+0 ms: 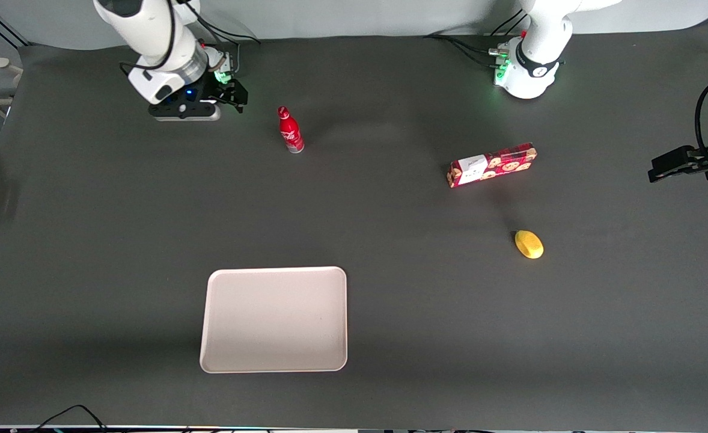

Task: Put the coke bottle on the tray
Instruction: 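Move the open right gripper over the red Coca-Cola bottle, then lower the right gripper around the bottle's neck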

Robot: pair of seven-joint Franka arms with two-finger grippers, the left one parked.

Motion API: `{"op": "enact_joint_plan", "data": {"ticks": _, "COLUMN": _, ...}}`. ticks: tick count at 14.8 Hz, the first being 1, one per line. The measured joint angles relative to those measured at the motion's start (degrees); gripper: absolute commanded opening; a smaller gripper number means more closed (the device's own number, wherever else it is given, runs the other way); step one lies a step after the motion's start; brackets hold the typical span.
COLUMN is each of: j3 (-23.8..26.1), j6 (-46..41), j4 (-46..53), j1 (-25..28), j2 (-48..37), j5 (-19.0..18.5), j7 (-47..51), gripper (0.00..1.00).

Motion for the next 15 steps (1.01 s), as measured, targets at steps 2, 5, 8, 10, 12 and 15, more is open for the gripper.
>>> {"op": "enact_joint_plan", "data": {"ticks": 2, "j3": 2.91, "j6": 1.60, "j4": -2.57, "j1": 0.12, "j2": -1.41, "j5": 2.03, "j7": 1.29, "gripper": 1.00}}
{"op": "enact_joint_plan", "data": {"ticks": 5, "j3": 6.47, "j6": 3.16, "j4": -5.24, "j1": 0.18, "j2": -2.63, "j5": 4.73, "j7": 2.45, "gripper": 1.00}}
{"op": "enact_joint_plan", "data": {"ticks": 8, "j3": 9.99, "j6": 6.03, "j4": -7.36, "j1": 0.14, "j2": -2.73, "j5": 7.25, "j7": 3.49, "gripper": 1.00}}
{"op": "enact_joint_plan", "data": {"ticks": 10, "j3": 12.55, "j6": 7.79, "j4": -9.24, "j1": 0.15, "j2": -2.72, "j5": 8.27, "j7": 4.39, "gripper": 1.00}}
{"op": "enact_joint_plan", "data": {"ticks": 12, "j3": 13.56, "j6": 8.58, "j4": -10.62, "j1": 0.14, "j2": -2.72, "j5": 9.10, "j7": 4.59, "gripper": 1.00}}
{"op": "enact_joint_plan", "data": {"ticks": 15, "j3": 15.59, "j6": 11.20, "j4": -12.51, "j1": 0.09, "j2": -2.69, "j5": 10.90, "j7": 4.68, "gripper": 1.00}}
